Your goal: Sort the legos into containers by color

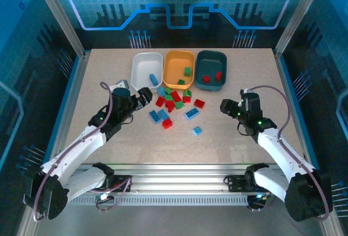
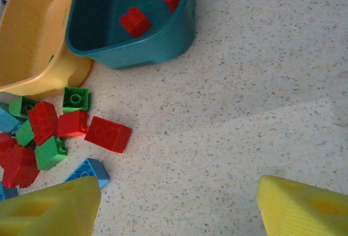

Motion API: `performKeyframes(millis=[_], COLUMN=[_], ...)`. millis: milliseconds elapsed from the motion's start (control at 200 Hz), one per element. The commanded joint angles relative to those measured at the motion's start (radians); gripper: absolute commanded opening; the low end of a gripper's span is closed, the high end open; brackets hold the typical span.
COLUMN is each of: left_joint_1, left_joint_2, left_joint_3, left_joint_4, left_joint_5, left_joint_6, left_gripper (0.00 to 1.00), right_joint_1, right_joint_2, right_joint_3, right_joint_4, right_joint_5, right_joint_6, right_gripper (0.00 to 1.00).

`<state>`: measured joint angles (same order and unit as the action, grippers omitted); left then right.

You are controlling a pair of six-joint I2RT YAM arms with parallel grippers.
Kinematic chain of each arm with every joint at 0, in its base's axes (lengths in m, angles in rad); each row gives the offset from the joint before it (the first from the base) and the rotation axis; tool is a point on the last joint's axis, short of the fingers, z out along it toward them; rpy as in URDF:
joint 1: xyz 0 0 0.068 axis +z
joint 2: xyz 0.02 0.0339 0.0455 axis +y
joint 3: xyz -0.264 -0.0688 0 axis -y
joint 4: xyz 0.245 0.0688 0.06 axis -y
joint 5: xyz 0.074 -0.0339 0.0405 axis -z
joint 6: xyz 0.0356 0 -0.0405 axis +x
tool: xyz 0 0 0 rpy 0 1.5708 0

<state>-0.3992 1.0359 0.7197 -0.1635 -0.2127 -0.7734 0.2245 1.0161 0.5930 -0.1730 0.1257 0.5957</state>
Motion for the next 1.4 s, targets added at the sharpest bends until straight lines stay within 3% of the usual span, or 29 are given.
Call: performKeyframes(millis=[0,105,485,685,830,1021,1161,1256,1396], left_joint_1=[-0.001,-0.024,-0.191,-0.246,-0.246,-0.240,-0.173,-0.116,-0.066], left_joint_2=[0.011,0.012,0.120,0.309,0.430,0.427,0.471,0.516,0.560], left_joint_3=[-0.029,-0.033,-0.078,0.011,0.070,0.130,0.182,0.205,0.220], left_joint_4=[-0.129,-0.214,-0.242,-0.298,-0.263,-0.255,-0.260,-0.237,-0.207], left_joint_5=[0.063,0.099,0.044,0.029,0.029,-0.053,-0.049,-0.023,0.006], left_joint_6=[-0.119,-0.161,-0.254,-0.309,-0.287,-0.250,-0.199,-0.162,-0.134], left_gripper=[0.97,0.94,0.90,0.88,0.88,0.85,0.79,0.69,0.68], right_joint_1=[0.092,0.181,0.222,0.224,0.223,0.223,0.223,0.223,0.223], right_joint_2=[-0.005,-0.005,0.049,0.030,0.033,0.045,0.047,0.058,0.081], right_joint_3=[-0.003,-0.003,-0.043,-0.045,-0.042,-0.030,-0.027,-0.024,-0.016], right_joint_4=[0.013,0.001,0.069,0.057,0.057,0.046,0.047,0.047,0.050], right_joint_5=[0.052,0.156,0.248,0.286,0.272,0.261,0.244,0.241,0.235], right_joint_6=[0.023,-0.016,0.032,0.041,0.035,0.032,0.030,0.027,0.020], right_gripper=[0.77,0.77,0.77,0.78,0.79,0.79,0.79,0.79,0.79])
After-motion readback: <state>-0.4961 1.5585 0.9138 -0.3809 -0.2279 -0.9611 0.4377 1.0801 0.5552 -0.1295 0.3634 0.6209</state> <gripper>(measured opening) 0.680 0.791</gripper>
